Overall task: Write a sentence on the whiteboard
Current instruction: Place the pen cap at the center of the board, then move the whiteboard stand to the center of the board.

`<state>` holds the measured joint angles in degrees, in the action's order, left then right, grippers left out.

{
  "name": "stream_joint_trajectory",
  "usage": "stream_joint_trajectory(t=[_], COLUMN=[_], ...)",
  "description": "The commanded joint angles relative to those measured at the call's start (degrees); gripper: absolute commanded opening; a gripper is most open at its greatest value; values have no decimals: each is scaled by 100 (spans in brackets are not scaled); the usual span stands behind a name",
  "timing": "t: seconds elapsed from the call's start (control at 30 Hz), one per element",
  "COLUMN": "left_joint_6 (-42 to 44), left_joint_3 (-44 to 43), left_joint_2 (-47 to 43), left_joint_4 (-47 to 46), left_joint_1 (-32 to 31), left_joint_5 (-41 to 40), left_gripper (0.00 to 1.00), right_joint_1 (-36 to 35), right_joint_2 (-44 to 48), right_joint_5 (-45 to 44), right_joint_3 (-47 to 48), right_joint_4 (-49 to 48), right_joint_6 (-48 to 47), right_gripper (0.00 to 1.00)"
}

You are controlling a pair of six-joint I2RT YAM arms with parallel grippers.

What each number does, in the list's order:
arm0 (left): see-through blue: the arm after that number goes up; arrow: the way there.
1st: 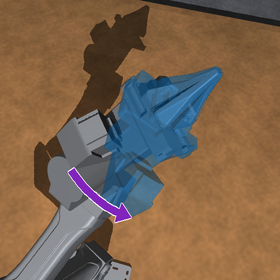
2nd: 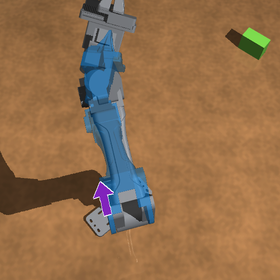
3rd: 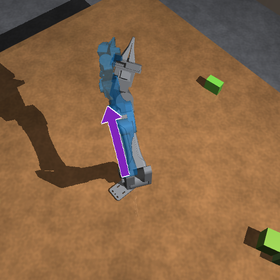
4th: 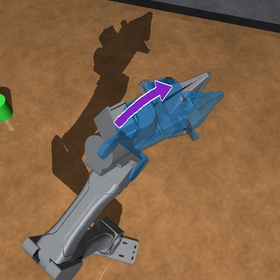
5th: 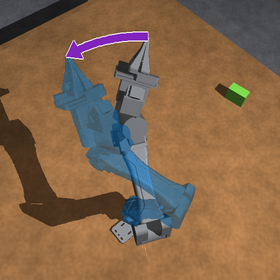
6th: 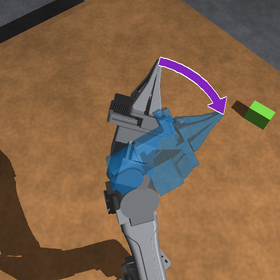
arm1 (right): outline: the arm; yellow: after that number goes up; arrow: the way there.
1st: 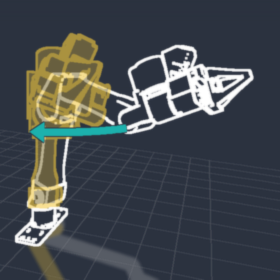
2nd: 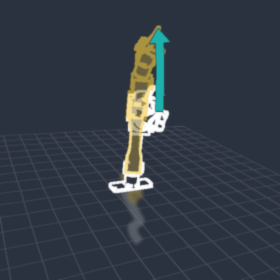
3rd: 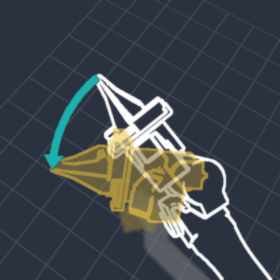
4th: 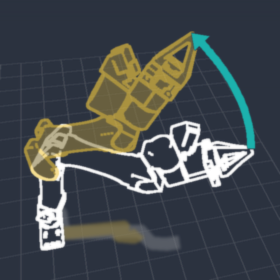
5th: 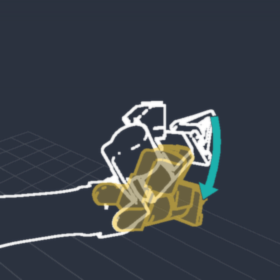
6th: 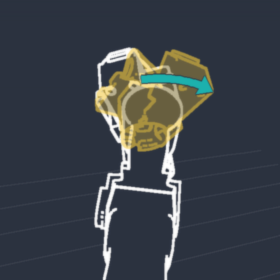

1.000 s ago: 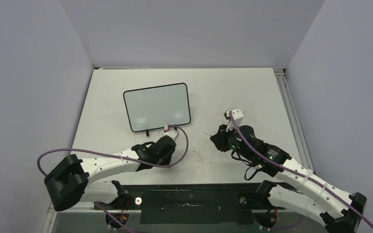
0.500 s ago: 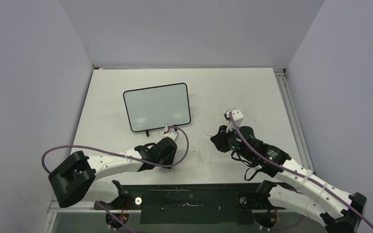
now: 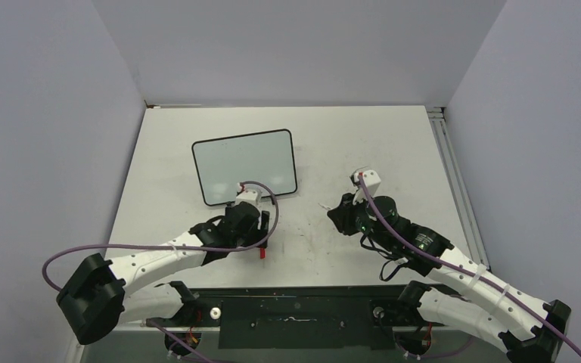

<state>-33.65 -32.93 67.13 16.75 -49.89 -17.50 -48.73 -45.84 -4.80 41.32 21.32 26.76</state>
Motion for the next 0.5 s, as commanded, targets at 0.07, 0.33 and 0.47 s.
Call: stream_joint_trajectory(t=[0.07,0.33,0.47], left_joint_6=[-16,-58,2], left_joint_3=[-222,-249,-327], left_joint_2=[-242,183,549], left_joint_4=[-180,-739,-989], left_joint_1=[896,1929,2129], left_joint_5=[-153,-459,-624], left_gripper=[68,61,60], right_joint_1=[6,7,2], right_joint_2=[-23,-41,-127], right_joint_5=[-193,-169,-166], right_joint_3=[-38,-194,-168], right_joint_4=[-414,-649,-671], right_joint_6=[142,284,294], right_gripper=[5,5,5])
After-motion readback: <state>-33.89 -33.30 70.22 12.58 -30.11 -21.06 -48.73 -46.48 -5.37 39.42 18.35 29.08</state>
